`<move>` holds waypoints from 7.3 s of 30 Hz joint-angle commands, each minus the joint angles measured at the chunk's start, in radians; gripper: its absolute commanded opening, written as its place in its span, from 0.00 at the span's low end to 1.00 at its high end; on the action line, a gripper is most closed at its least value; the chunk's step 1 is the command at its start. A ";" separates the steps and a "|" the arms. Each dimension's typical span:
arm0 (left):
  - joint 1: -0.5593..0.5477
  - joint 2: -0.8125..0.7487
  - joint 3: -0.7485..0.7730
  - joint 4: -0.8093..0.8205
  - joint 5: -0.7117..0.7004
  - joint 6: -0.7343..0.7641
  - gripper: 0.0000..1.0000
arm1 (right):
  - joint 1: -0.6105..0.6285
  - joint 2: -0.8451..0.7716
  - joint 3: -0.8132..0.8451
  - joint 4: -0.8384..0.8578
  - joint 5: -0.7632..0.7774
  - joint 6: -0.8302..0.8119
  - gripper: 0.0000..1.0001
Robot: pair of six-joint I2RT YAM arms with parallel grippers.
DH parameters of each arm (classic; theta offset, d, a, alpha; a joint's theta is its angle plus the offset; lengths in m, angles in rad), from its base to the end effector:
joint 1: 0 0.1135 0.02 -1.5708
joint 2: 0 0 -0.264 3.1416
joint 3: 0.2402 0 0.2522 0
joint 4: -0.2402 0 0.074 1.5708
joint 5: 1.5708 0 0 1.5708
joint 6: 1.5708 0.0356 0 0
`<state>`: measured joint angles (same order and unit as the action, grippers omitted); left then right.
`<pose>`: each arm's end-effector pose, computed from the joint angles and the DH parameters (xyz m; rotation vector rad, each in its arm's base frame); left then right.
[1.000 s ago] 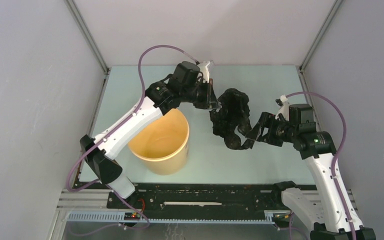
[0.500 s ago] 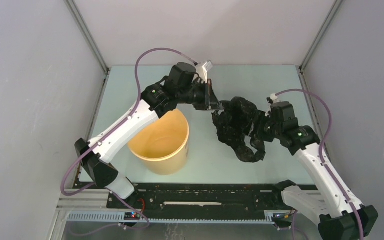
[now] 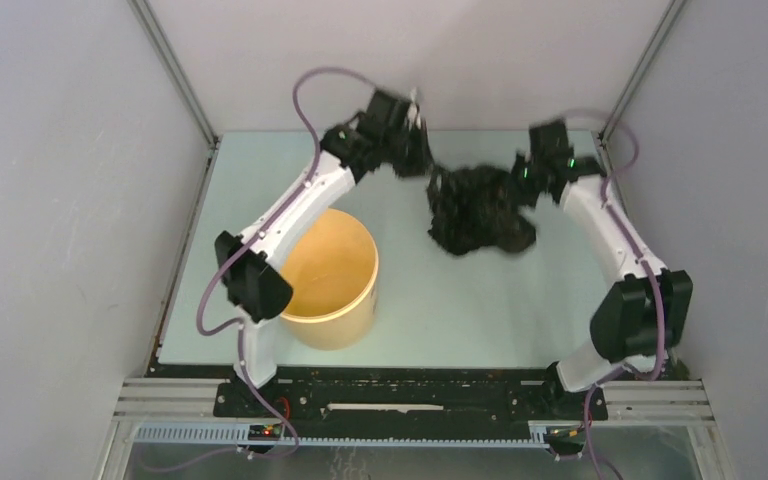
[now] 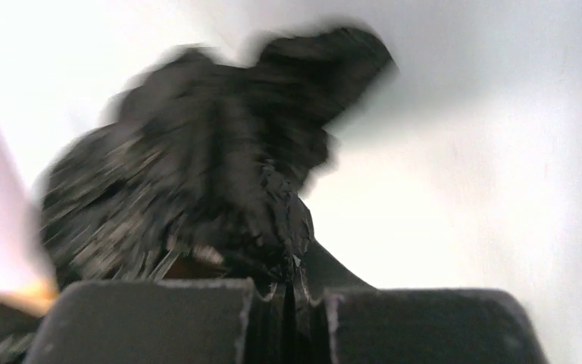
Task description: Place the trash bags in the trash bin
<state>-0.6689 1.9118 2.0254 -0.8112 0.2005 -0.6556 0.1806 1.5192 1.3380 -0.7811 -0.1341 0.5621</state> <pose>0.3316 -0.2712 0.3797 0.1298 2.4216 -0.8872 0.3145 0.0623 0.3024 0.4366 2.5481 0.4562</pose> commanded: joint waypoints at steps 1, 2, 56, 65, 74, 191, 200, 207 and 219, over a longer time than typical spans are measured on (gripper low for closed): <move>0.001 0.002 0.678 0.038 -0.051 0.077 0.00 | 0.045 0.008 0.819 -0.218 0.079 -0.129 0.00; -0.027 -0.037 0.691 0.064 -0.078 0.140 0.00 | 0.104 0.002 0.978 -0.244 0.141 -0.188 0.00; -0.029 -0.103 0.312 0.078 0.043 0.090 0.00 | -0.044 -0.355 0.290 -0.044 -0.148 -0.232 0.00; -0.124 -0.472 -0.097 0.472 -0.216 0.226 0.00 | 0.053 -0.520 0.373 0.190 0.006 -0.378 0.00; -0.118 -0.381 -0.562 0.134 -0.123 0.194 0.00 | -0.021 -0.461 -0.431 0.001 -0.265 -0.200 0.00; -0.063 -0.900 -0.017 -0.156 -0.692 0.071 0.00 | 0.683 -0.293 0.039 0.500 -0.111 0.022 0.97; -0.065 -0.920 -0.096 -0.307 -0.700 -0.050 0.00 | 0.711 -0.111 0.231 0.477 -0.545 0.156 0.30; -0.063 -0.926 -0.110 -0.310 -0.689 -0.035 0.00 | 0.642 -0.024 0.273 0.283 -0.674 0.323 0.00; -0.028 -0.908 -0.228 -0.459 -0.763 -0.080 0.00 | 0.613 0.090 0.239 0.387 -0.726 0.432 0.06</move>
<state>-0.7319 0.9798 1.8591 -1.2312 -0.5083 -0.7166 0.7971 1.5429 1.5379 -0.4511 -0.8284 0.9627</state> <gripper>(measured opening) 0.005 0.019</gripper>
